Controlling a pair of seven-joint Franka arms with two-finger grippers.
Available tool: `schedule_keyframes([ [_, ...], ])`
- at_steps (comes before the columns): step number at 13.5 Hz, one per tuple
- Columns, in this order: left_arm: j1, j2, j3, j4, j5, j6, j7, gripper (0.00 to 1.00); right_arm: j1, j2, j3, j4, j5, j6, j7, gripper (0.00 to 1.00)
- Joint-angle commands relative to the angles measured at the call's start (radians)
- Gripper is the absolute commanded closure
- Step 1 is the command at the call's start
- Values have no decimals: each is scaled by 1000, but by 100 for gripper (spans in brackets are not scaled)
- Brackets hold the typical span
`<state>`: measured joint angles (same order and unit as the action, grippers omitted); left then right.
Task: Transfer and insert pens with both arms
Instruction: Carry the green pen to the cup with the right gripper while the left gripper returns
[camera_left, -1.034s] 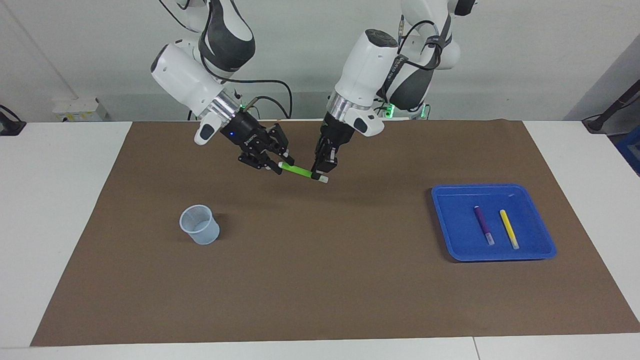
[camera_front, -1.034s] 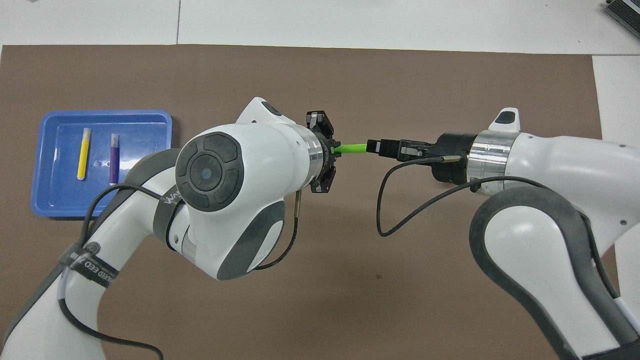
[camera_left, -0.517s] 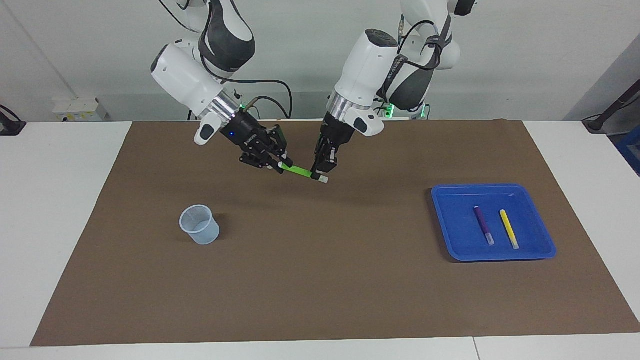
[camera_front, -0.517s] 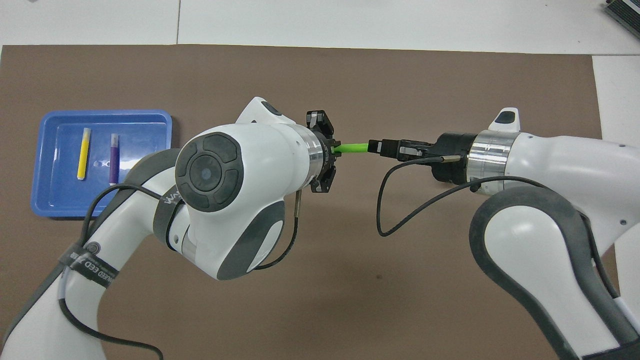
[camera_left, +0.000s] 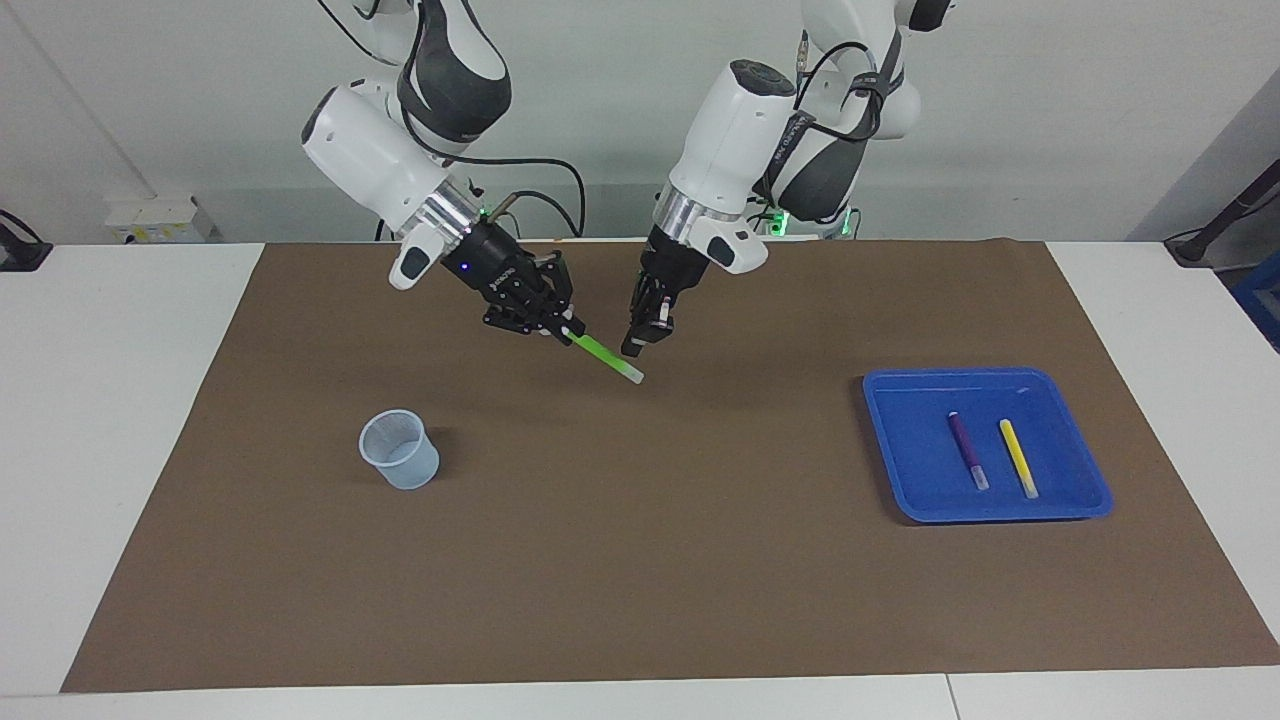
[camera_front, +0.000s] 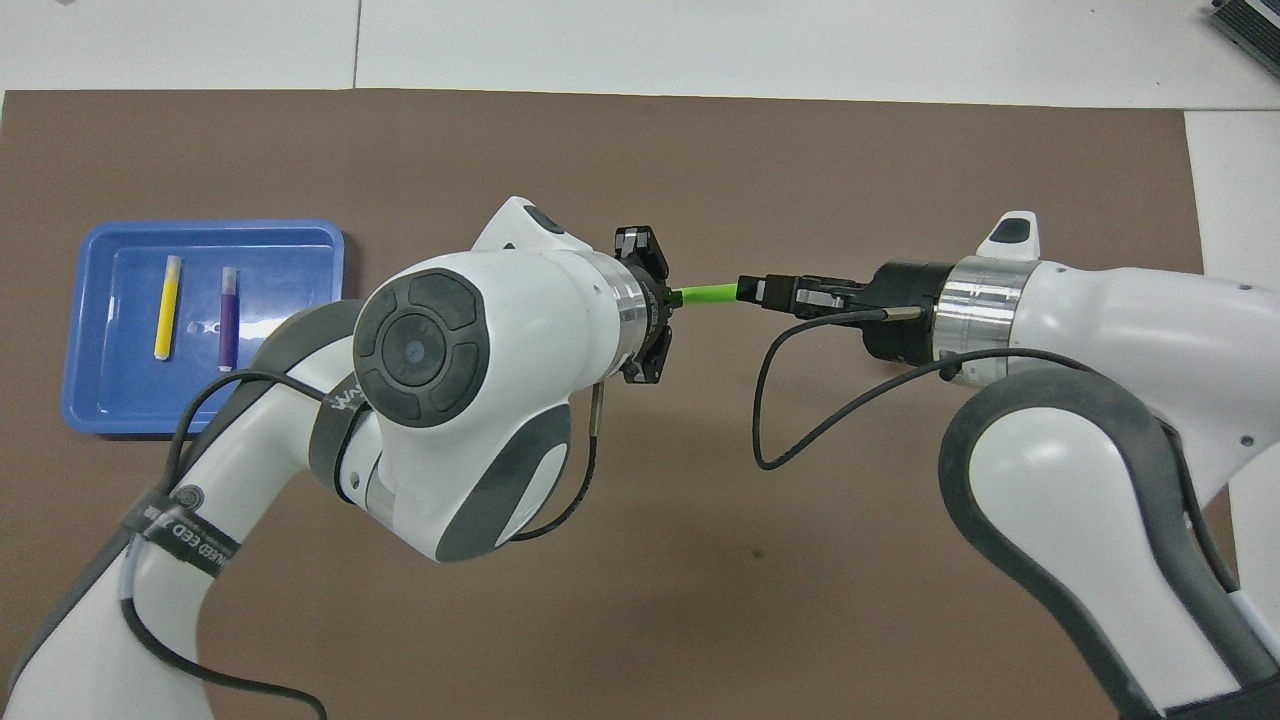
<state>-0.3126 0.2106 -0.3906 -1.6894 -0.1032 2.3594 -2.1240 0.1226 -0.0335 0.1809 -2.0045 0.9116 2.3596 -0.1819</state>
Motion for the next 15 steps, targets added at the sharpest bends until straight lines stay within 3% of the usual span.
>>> schedule_keyframes([
  [1,-16,-27,12,-26,-6,11,3,90,-6,7,5,6,1,17,5,100],
  [4,-14,-25,12,-21,-1,6,1,44,-23,9,3,6,-29,3,4,100],
  [7,-14,-26,12,-13,2,-12,-1,37,-70,7,2,9,-156,-43,2,100],
  [10,0,-37,16,-1,2,-95,59,35,-171,18,2,67,-337,-198,-36,100],
  [12,21,-65,25,0,3,-205,190,35,-228,24,2,89,-410,-259,-114,100],
  [15,101,-103,26,-3,2,-372,509,35,-274,26,2,89,-564,-260,-169,100],
])
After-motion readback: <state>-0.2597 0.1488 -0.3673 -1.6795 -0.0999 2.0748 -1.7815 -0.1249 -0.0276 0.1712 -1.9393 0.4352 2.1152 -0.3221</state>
